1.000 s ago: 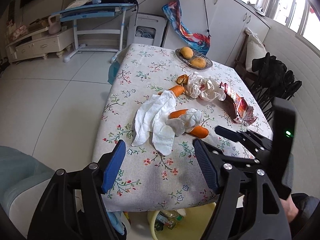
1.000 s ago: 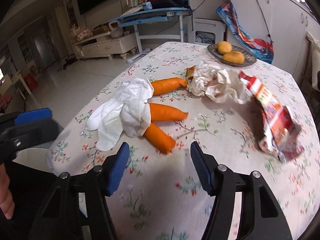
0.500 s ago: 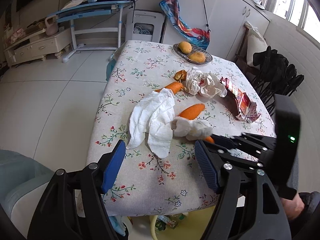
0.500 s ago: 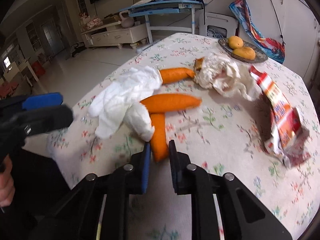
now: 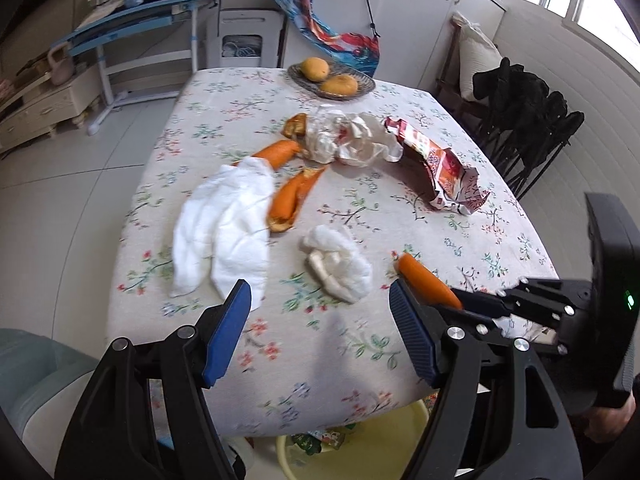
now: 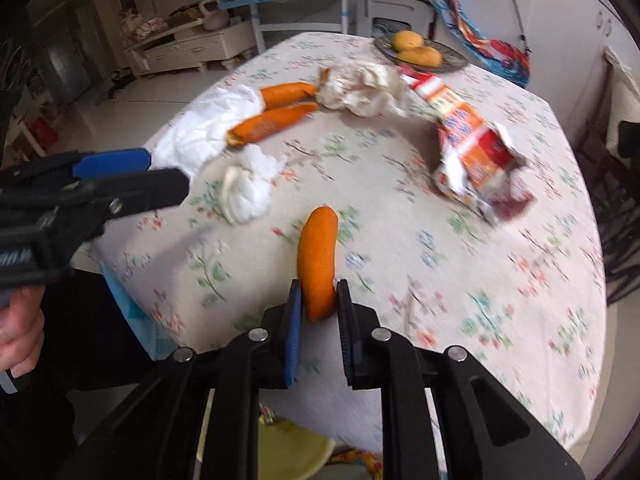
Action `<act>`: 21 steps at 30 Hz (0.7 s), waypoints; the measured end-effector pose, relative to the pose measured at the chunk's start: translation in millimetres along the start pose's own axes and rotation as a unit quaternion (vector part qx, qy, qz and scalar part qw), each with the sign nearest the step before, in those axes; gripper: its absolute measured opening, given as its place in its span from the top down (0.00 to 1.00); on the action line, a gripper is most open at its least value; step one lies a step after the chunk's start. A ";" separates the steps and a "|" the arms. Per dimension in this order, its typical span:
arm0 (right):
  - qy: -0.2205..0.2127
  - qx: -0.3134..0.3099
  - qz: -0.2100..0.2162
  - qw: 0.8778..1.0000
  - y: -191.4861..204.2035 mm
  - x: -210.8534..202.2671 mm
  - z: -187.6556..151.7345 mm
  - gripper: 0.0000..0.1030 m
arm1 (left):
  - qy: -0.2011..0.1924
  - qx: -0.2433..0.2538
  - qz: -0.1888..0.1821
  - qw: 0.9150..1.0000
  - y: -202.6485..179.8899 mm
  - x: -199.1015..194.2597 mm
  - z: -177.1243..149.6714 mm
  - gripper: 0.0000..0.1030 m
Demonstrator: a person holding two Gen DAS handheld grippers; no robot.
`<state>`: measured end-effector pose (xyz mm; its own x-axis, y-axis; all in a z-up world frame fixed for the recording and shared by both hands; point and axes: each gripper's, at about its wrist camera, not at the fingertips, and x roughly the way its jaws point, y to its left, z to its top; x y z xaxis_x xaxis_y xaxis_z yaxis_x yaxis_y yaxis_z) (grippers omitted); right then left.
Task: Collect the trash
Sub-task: 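Grasp the small crumpled white tissue with the left gripper while the right holds the carrot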
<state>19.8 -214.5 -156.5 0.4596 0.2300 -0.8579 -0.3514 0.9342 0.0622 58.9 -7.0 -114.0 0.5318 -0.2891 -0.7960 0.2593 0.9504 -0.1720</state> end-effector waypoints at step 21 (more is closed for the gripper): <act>-0.033 0.049 -0.013 0.998 -17.0 -1.0 -4.7 0.64 | 0.028 0.023 0.029 0.999 -21.6 56.1 8.3 0.34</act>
<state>21.5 -231.8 -159.1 0.5210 0.2205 -0.8246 -0.2583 0.9615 0.0939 89.8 -44.7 -150.2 0.5014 -0.2247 -0.8355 0.2660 0.9589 -0.0983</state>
